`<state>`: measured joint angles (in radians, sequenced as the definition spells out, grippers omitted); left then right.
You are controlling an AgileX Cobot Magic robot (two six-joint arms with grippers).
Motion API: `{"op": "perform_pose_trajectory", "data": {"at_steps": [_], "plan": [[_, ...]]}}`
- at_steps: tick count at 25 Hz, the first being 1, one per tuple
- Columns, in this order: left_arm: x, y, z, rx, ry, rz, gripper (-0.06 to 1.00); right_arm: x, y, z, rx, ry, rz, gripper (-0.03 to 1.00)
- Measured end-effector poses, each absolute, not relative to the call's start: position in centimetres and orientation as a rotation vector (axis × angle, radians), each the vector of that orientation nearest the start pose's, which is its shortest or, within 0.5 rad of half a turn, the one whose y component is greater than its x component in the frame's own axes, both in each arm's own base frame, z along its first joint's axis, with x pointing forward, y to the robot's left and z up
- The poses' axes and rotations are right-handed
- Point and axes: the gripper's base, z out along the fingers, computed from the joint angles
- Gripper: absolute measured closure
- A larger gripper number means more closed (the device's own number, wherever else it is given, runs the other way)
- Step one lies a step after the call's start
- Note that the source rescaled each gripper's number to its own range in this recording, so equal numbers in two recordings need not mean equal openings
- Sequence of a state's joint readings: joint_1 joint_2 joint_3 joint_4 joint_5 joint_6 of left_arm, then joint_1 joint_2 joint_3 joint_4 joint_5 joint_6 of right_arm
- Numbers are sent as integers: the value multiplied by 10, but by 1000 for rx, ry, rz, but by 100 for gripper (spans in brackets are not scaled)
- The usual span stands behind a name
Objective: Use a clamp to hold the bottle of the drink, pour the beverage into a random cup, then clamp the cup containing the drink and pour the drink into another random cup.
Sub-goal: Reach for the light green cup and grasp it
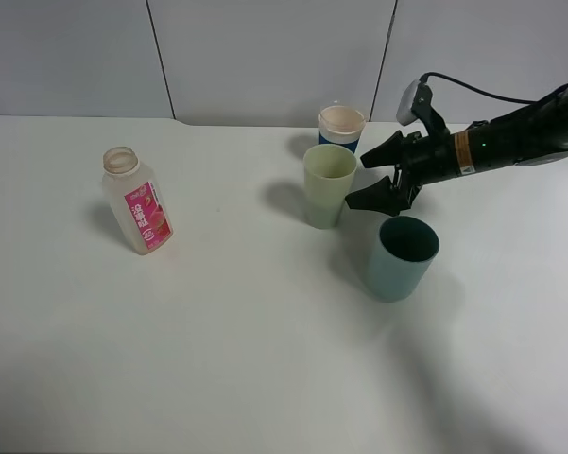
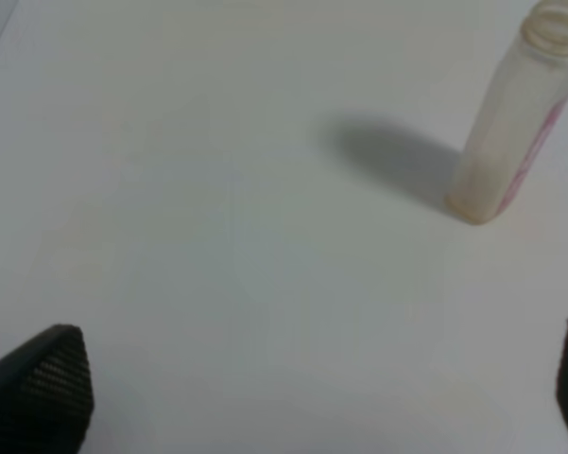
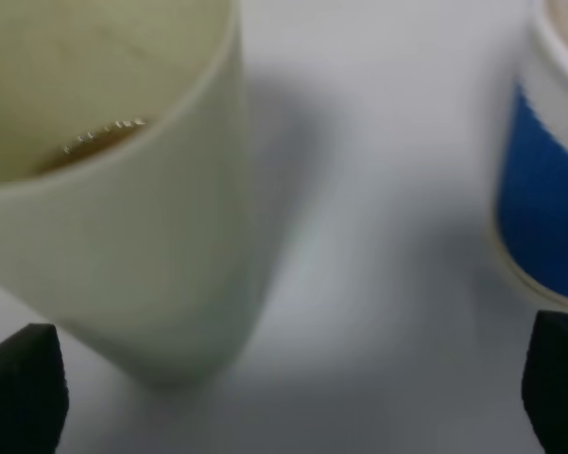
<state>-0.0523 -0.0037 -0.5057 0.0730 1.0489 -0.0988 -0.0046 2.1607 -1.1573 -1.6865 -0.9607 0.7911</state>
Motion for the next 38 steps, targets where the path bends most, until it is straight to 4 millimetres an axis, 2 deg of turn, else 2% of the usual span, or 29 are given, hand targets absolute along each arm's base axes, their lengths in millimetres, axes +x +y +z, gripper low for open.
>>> {"op": "perform_pose_trajectory", "data": {"at_steps": [4,17,28,33,38], "plan": [[-5,6,280,-50,2020,-9,-6,386,86,103,-1303,1768,758,8],[-5,6,280,-50,2020,-9,-6,380,99,104,-1372,1705,822,8],[-5,6,280,-50,2020,-9,-6,378,111,75,-1395,1680,848,8],[-5,6,280,-50,2020,-9,-6,378,117,75,-1435,1610,809,8],[-5,6,280,-50,2020,-9,-6,382,118,76,-1375,1606,798,8]]}}
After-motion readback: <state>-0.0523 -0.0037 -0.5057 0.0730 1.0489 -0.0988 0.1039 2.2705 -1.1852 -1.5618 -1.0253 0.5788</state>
